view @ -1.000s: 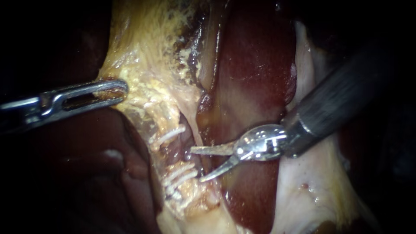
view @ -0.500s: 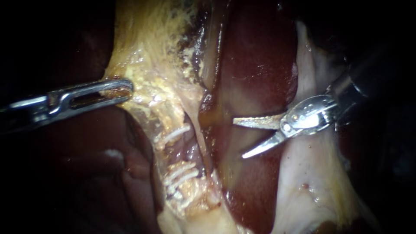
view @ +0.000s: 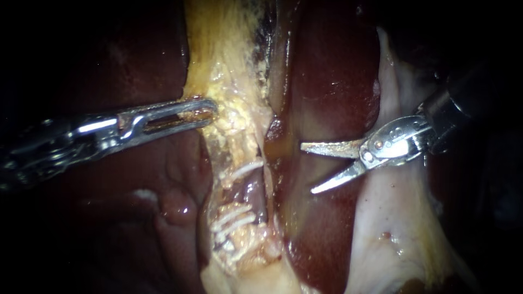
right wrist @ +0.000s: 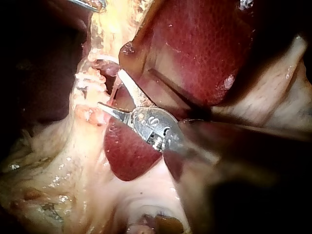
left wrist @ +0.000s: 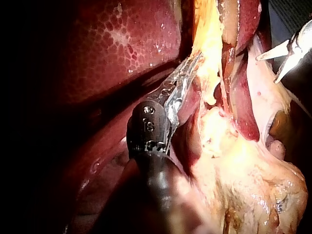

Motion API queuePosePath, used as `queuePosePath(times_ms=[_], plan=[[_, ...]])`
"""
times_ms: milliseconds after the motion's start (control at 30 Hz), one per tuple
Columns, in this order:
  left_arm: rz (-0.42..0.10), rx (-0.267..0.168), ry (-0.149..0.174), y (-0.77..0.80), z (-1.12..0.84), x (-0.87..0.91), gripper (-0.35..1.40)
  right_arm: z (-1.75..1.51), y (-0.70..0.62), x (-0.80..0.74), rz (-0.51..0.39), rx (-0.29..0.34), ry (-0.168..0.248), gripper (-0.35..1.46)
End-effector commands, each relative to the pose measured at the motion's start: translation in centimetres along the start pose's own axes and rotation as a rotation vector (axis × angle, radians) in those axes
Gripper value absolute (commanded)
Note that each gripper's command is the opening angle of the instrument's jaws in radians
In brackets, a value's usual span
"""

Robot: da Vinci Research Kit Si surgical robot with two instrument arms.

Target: Go back from the cut left tube

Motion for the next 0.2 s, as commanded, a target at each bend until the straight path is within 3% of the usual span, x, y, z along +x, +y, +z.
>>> queuePosePath(times_ms=[33, 200], plan=[[0.001, -0.001, 0.001, 0.00, 0.00, 0.00, -0.35, 0.00, 0.00, 0.00, 0.000, -0.001, 0.002, 1.43], [0.001, -0.001, 0.001, 0.00, 0.00, 0.00, -0.35, 0.00, 0.00, 0.00, 0.001, -0.001, 0.002, 1.43]])
